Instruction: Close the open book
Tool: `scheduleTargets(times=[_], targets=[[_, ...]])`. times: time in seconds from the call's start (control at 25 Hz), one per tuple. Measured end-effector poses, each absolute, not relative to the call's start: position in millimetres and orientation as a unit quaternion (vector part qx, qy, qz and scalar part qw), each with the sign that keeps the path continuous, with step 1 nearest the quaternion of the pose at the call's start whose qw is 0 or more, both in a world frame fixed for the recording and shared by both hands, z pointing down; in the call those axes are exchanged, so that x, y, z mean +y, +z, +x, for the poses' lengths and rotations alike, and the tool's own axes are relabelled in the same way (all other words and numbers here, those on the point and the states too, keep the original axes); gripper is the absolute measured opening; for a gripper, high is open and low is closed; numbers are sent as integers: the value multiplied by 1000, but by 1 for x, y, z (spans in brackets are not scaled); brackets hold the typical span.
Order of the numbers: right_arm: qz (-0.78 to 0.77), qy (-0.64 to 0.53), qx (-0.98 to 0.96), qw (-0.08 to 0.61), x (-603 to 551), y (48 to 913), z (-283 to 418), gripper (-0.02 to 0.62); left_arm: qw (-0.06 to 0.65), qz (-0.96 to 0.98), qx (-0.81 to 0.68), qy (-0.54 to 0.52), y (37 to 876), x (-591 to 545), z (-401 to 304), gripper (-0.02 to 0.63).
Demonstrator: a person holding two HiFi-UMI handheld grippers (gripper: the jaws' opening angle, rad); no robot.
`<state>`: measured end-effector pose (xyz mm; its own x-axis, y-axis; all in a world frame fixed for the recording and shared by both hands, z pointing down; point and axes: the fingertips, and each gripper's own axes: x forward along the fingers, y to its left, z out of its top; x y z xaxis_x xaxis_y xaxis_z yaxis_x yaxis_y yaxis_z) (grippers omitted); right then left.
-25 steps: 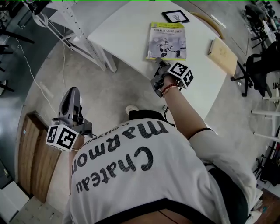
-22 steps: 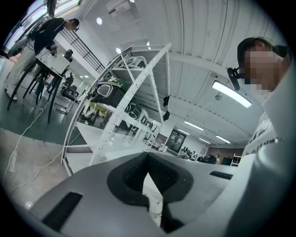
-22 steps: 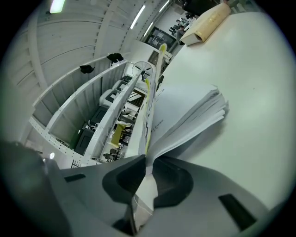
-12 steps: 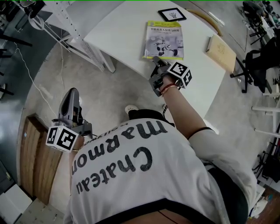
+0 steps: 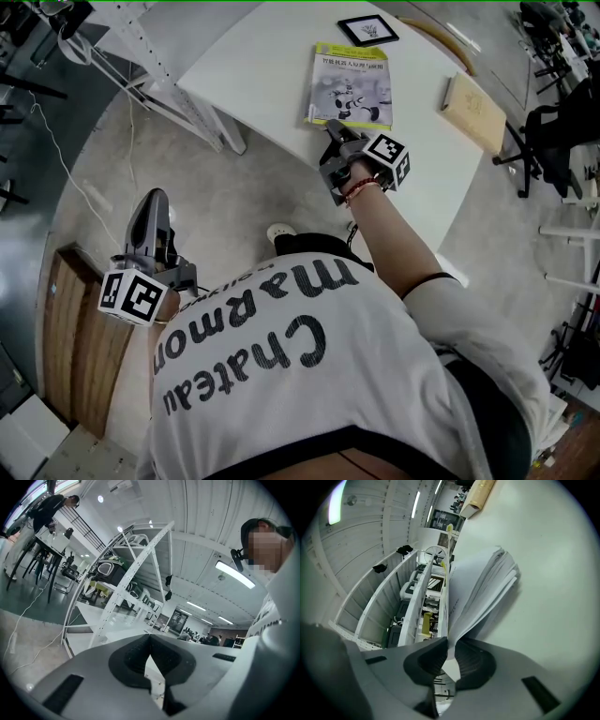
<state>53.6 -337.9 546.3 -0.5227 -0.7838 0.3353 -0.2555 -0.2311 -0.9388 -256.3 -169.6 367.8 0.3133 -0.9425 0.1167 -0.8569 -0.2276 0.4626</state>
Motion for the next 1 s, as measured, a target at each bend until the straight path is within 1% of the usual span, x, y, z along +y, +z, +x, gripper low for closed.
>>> scheduleTargets(times=[1.0], targets=[[-422,-715,490,266,-337,562,60,69,229,773,-584,-93,371,-169,-259,23]])
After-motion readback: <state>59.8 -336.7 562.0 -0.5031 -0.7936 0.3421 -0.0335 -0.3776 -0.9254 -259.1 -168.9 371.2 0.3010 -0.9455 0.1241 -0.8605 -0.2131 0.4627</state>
